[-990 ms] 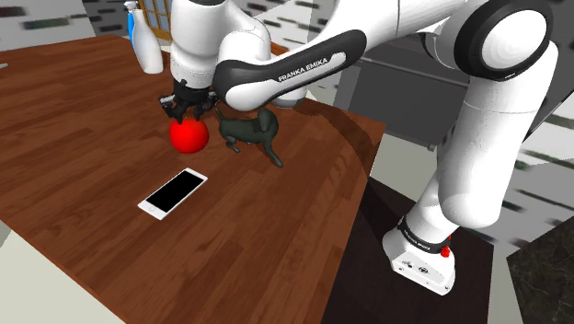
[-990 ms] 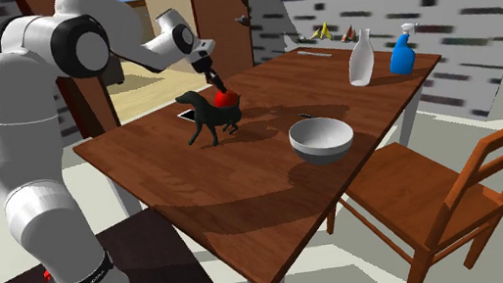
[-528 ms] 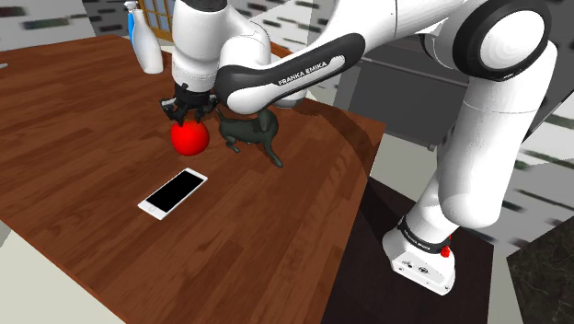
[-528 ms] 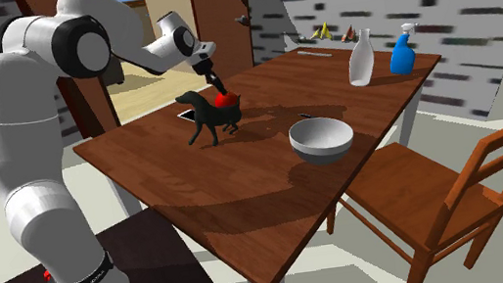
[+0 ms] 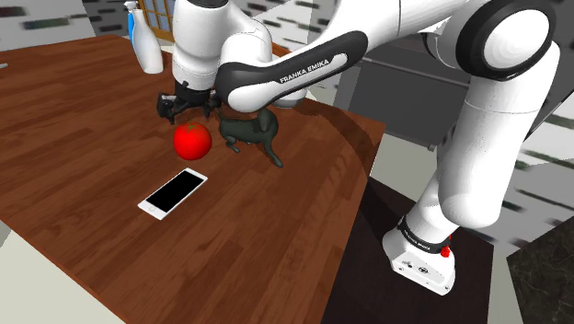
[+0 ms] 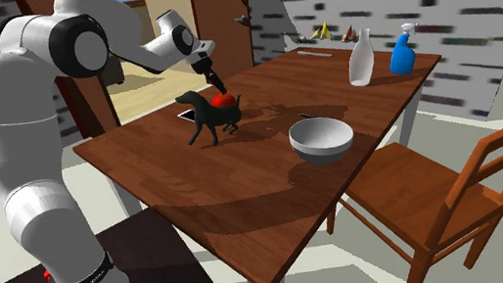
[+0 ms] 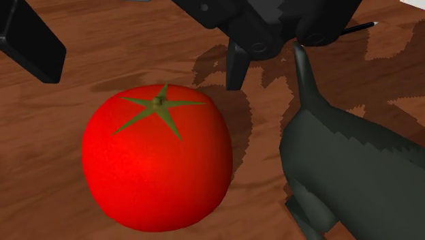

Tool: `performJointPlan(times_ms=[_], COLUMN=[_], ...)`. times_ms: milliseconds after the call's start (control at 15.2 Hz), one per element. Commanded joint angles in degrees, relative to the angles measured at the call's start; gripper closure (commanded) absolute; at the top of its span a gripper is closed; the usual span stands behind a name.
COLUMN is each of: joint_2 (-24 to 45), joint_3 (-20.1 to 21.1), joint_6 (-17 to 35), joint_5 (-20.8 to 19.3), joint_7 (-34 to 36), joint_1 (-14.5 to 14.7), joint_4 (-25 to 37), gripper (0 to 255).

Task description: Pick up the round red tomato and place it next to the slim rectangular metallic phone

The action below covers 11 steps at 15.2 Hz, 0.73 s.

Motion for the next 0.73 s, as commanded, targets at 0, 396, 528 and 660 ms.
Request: performJointPlan(times_ms=[0, 396, 528, 660], joint_2=[-2.1, -4.48, -4.48, -4.48], joint_3=[0.63, 1.22, 1.22, 1.22], joint_6=[-1.71, -3.73, -3.73, -3.73], joint_5=[1.39, 3.05, 3.05, 3.05], joint_7=[-0.71, -1.66, -1.66, -1.66], joint_1=[-0.06, -0.13, -0.13, -0.13], joint_4=[-0.17, -0.24, -0.24, -0.24], gripper=[0, 0, 0, 0])
